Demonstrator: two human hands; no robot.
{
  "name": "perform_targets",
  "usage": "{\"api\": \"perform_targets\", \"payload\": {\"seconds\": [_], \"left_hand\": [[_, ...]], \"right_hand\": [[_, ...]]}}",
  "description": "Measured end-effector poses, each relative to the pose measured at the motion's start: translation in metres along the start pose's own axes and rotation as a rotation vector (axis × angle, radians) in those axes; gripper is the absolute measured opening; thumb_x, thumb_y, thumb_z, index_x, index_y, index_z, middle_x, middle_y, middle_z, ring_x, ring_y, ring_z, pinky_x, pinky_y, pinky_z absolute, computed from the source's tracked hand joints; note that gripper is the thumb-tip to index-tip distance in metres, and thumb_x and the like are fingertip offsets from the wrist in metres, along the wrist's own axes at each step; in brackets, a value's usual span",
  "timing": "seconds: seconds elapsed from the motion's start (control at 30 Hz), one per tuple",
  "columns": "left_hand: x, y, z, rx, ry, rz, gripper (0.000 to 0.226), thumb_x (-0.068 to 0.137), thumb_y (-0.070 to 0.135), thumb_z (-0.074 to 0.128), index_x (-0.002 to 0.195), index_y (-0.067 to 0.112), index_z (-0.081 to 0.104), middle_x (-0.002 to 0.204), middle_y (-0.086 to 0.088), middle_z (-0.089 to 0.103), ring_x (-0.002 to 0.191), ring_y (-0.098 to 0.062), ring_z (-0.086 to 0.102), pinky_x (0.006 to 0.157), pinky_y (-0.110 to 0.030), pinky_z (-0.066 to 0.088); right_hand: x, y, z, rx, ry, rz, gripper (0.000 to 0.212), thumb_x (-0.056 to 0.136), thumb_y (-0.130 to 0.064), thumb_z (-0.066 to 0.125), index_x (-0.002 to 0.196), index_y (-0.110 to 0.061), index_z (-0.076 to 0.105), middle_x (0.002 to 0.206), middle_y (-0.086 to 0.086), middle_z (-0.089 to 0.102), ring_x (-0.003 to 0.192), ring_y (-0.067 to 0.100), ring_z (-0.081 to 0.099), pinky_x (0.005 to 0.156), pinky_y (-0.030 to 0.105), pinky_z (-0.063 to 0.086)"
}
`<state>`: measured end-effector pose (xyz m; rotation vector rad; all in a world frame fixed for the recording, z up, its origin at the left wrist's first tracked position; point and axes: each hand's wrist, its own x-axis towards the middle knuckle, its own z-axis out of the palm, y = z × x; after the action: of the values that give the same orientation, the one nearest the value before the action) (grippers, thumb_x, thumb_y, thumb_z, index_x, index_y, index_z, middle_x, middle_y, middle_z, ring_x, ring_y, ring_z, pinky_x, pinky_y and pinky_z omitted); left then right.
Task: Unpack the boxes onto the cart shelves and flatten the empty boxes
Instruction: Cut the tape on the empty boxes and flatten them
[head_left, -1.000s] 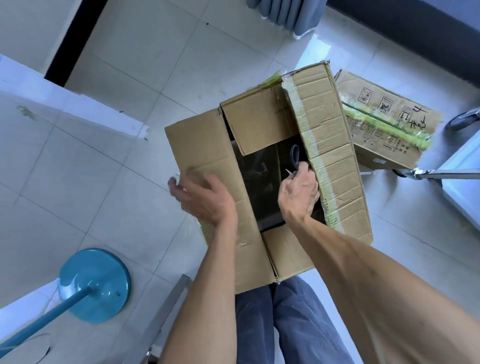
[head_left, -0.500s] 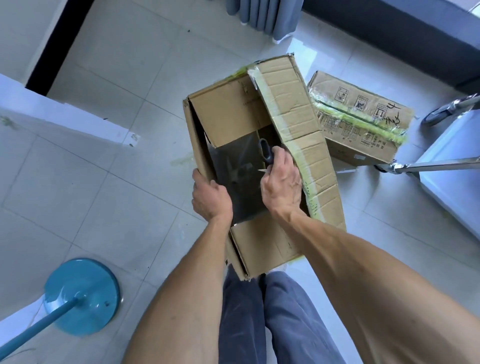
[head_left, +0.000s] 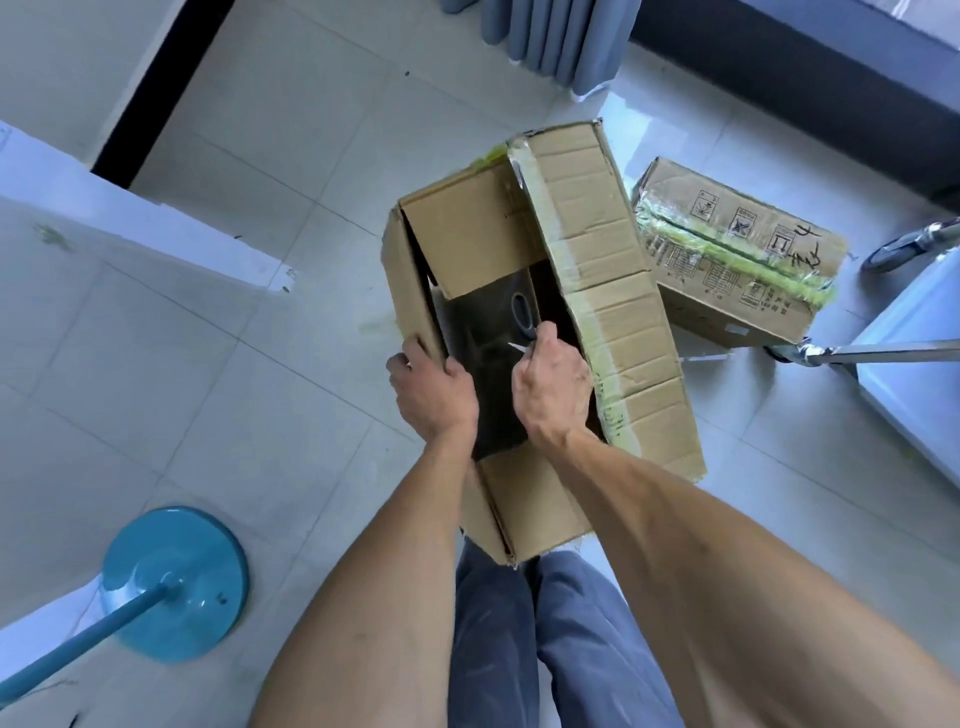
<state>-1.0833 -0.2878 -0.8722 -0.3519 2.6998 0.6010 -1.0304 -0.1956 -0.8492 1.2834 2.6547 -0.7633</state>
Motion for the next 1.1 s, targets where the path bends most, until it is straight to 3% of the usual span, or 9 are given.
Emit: {"api": "perform_targets", "payload": {"seconds": [0.13,0.23,0.4,0.47,0.63,0.77,0.9,1.03,1.1], "left_hand": [[0.002,0.008,-0.007,-0.071,0.154,0.138,0.039,0.088,0.028,0.057,0.124,0.011,0.057,0.127,-0.014,0.052,0.113,-0.029,0.051,0.090,-0.042,0.044],[0.011,0.012,-0.013,-0.176,0.139,0.180,0.022,0.091,0.017,0.053,0.109,0.013,0.066,0.108,-0.006,0.066,0.097,-0.023,0.061,0.076,-0.026,0.043],[0.013,0.025,-0.008,-0.319,-0.178,0.184,0.015,0.095,0.020,0.056,0.101,0.016,0.069,0.081,0.012,0.062,0.069,0.004,0.056,0.053,-0.003,0.036],[0.007,0.026,-0.001,-0.316,-0.284,0.185,0.014,0.096,0.022,0.055,0.101,0.020,0.068,0.080,0.015,0.060,0.068,0.008,0.052,0.053,-0.003,0.037],[-0.009,0.031,0.014,-0.391,-0.425,0.136,0.016,0.091,0.018,0.056,0.098,0.016,0.070,0.087,0.002,0.070,0.078,-0.015,0.063,0.074,-0.025,0.049],[-0.024,0.037,0.025,-0.546,-0.811,-0.248,0.019,0.089,0.031,0.063,0.078,0.016,0.066,0.077,-0.003,0.070,0.060,-0.015,0.064,0.055,-0.022,0.044],[-0.032,0.029,0.027,-0.753,-0.945,-0.478,0.020,0.094,0.030,0.063,0.087,0.011,0.066,0.069,-0.006,0.072,0.057,-0.015,0.066,0.051,-0.022,0.048],[-0.032,0.029,0.024,-0.973,-0.898,-0.534,0.014,0.096,0.021,0.064,0.087,0.010,0.067,0.068,-0.005,0.071,0.051,-0.011,0.063,0.048,-0.020,0.049],[-0.029,0.029,0.024,-0.999,-0.885,-0.507,0.010,0.094,0.014,0.065,0.085,0.010,0.066,0.064,-0.003,0.069,0.047,-0.008,0.058,0.046,-0.017,0.047]], "right_hand": [[-0.010,-0.012,0.007,0.274,-0.066,0.119,0.036,0.092,-0.052,0.044,0.084,-0.017,0.049,0.070,0.011,0.062,0.071,0.037,0.057,0.064,0.036,0.035],[-0.002,-0.021,0.003,0.405,-0.018,0.203,0.045,0.090,-0.060,0.035,0.084,-0.019,0.052,0.074,0.004,0.060,0.075,0.033,0.055,0.066,0.033,0.029],[0.034,-0.019,-0.001,0.512,-0.084,0.384,0.036,0.102,-0.016,0.031,0.119,0.004,0.056,0.120,0.023,0.057,0.113,0.034,0.051,0.082,0.030,0.030],[0.040,-0.012,-0.003,0.523,-0.006,0.484,0.030,0.098,-0.016,0.040,0.111,0.000,0.061,0.116,0.022,0.062,0.110,0.035,0.054,0.084,0.033,0.035],[0.038,0.019,-0.011,0.607,0.152,0.736,0.012,0.084,-0.016,0.053,0.085,-0.016,0.065,0.088,0.009,0.069,0.092,0.031,0.063,0.076,0.029,0.042],[0.031,0.034,-0.006,0.704,0.191,0.801,0.003,0.078,-0.015,0.064,0.078,-0.013,0.063,0.082,0.012,0.070,0.086,0.031,0.067,0.082,0.039,0.054],[0.028,0.028,-0.005,0.756,0.280,0.863,0.043,0.068,-0.013,0.075,0.105,-0.017,0.052,0.086,-0.001,0.060,0.093,0.028,0.065,0.082,0.026,0.046],[0.031,0.021,-0.003,0.852,0.297,0.867,0.077,0.062,-0.008,0.081,0.131,-0.019,0.047,0.101,0.005,0.068,0.099,0.027,0.067,0.092,0.034,0.052],[0.033,0.018,-0.004,0.809,0.312,0.852,0.082,0.064,-0.010,0.080,0.137,-0.019,0.043,0.101,0.000,0.063,0.101,0.026,0.065,0.092,0.027,0.047]]}}
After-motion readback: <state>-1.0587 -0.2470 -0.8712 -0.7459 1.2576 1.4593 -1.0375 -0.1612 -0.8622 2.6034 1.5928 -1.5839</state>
